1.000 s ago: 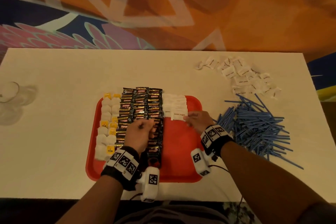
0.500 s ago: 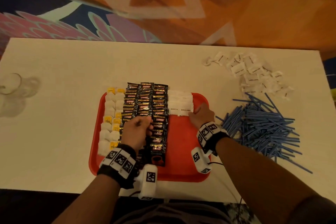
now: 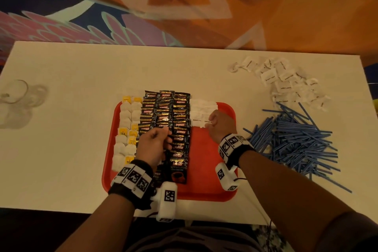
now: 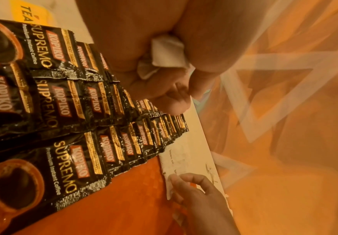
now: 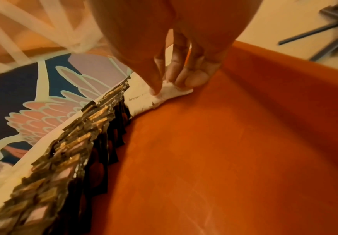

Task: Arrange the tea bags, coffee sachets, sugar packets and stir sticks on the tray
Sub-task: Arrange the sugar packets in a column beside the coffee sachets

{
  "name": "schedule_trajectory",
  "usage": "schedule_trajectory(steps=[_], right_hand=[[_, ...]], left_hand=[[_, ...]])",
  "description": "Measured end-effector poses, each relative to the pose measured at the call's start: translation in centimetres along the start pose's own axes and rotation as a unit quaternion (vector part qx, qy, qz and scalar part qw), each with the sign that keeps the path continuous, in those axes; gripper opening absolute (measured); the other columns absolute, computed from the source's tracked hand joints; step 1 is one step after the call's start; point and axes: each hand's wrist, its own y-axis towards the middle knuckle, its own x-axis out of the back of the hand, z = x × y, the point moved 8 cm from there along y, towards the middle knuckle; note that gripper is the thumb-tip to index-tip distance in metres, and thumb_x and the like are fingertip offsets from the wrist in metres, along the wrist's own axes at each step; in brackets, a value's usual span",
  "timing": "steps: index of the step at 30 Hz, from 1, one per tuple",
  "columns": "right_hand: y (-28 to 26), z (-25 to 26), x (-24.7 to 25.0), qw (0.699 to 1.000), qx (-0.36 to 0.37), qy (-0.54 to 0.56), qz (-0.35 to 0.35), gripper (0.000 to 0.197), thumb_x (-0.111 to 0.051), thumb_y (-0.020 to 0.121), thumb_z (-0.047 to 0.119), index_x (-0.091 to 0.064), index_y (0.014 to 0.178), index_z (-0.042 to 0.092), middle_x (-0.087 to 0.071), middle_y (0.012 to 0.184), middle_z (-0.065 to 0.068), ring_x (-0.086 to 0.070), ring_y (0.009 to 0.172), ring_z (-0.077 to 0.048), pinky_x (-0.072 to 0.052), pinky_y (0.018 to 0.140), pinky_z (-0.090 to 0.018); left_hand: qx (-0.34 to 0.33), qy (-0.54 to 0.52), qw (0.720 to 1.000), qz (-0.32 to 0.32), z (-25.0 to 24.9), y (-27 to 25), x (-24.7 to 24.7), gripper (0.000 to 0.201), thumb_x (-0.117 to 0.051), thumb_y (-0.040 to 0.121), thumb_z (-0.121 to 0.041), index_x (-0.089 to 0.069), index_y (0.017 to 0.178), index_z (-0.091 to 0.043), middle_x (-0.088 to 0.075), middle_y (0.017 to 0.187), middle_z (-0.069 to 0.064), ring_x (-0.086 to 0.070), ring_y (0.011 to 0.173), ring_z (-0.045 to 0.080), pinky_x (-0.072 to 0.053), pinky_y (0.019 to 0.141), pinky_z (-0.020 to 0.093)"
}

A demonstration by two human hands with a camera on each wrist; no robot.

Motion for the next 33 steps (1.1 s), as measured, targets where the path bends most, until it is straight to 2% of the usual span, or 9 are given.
schedule_trajectory(steps=[5,10,16,19,21,24,26,30,33], right_hand=[[-2.3,2.7,2.1,0.998,0.029,0.054,-0.008,0.012,-0.069,0.084,0.020,-0.059,0.078,0.025,-0.060,0.074,0.011,-0.054,0.071,0.001,-0.039,0.063,-0.019],[-7.0,8.7,2.7,0.981,0.122,0.133,0.074,0.011,-0.079,0.077,0.025,-0.069,0.076,0.028,-0.068,0.075,0.008,-0.058,0.066,0.001,-0.046,0.064,-0.015],[-11.7,13.2,4.7,0.960,0.237,0.084,0.122,0.034,-0.089,0.066,0.019,-0.073,0.094,0.009,-0.049,0.084,0.027,-0.051,0.068,0.015,-0.039,0.064,-0.004],[-12.3,13.9,5.1,0.957,0.268,0.027,0.108,0.037,-0.087,0.067,0.018,-0.070,0.099,0.011,-0.039,0.089,0.032,-0.049,0.074,0.019,-0.035,0.067,0.000],[-12.4,13.9,5.5,0.958,0.273,0.002,0.091,0.032,-0.080,0.071,0.013,-0.071,0.101,0.012,-0.047,0.085,0.025,-0.051,0.071,0.006,-0.035,0.065,-0.005],[-12.5,13.4,6.5,0.965,0.254,0.005,0.059,0.028,-0.067,0.076,0.007,-0.072,0.101,0.018,-0.063,0.085,0.009,-0.054,0.074,-0.005,-0.038,0.066,-0.007],[-11.9,12.5,7.2,0.977,0.201,0.063,0.047,0.025,-0.068,0.078,0.006,-0.073,0.097,0.020,-0.065,0.081,0.013,-0.058,0.076,-0.004,-0.040,0.067,-0.006],[-10.4,9.9,7.9,0.969,0.047,0.238,0.045,0.023,-0.075,0.075,0.002,-0.067,0.080,0.023,-0.066,0.076,0.007,-0.061,0.068,-0.010,-0.046,0.061,-0.018],[-9.8,8.9,8.0,0.952,-0.005,0.302,0.049,0.021,-0.072,0.076,-0.002,-0.064,0.079,0.017,-0.067,0.075,-0.004,-0.059,0.066,-0.020,-0.045,0.055,-0.027]], left_hand=[[0.043,-0.109,0.992,0.038,-1.2,-0.5,-1.5,0.058,-0.032,0.103,-0.053,-0.066,0.094,-0.007,-0.062,0.065,0.001,-0.054,0.051,0.013,-0.030,0.037,0.019],[0.042,-0.160,0.982,0.086,-3.2,-1.3,-3.8,0.072,-0.023,0.099,-0.063,-0.065,0.099,-0.005,-0.063,0.068,0.008,-0.054,0.046,0.015,-0.031,0.032,0.018],[0.086,-0.194,0.972,0.099,-4.1,-1.6,-6.0,0.084,-0.025,0.090,-0.077,-0.072,0.096,-0.008,-0.065,0.079,0.018,-0.065,0.075,0.032,-0.053,0.067,0.038],[0.127,-0.230,0.956,0.128,-4.4,-2.4,-7.2,0.085,-0.027,0.086,-0.081,-0.070,0.099,-0.009,-0.062,0.081,0.019,-0.064,0.078,0.033,-0.053,0.068,0.038],[0.136,-0.267,0.945,0.134,-5.1,-3.3,-7.7,0.080,-0.028,0.090,-0.077,-0.067,0.098,-0.007,-0.062,0.079,0.017,-0.064,0.073,0.030,-0.055,0.062,0.035],[0.109,-0.295,0.940,0.135,-6.1,-3.9,-8.1,0.073,-0.028,0.095,-0.069,-0.062,0.095,-0.004,-0.061,0.077,0.016,-0.065,0.068,0.028,-0.056,0.061,0.035],[0.099,-0.295,0.939,0.145,-6.4,-4.0,-8.3,0.069,-0.031,0.096,-0.067,-0.061,0.094,-0.005,-0.062,0.088,0.019,-0.066,0.077,0.030,-0.056,0.071,0.040],[0.056,-0.222,0.958,0.171,-6.4,-4.1,-7.6,0.064,-0.046,0.089,-0.067,-0.066,0.099,-0.008,-0.059,0.086,0.013,-0.055,0.065,0.017,-0.046,0.044,0.026],[-0.008,-0.136,0.971,0.196,-6.7,-4.7,-7.0,0.049,-0.066,0.081,-0.048,-0.071,0.106,-0.006,-0.063,0.085,0.002,-0.052,0.068,0.012,-0.042,0.047,0.024]])
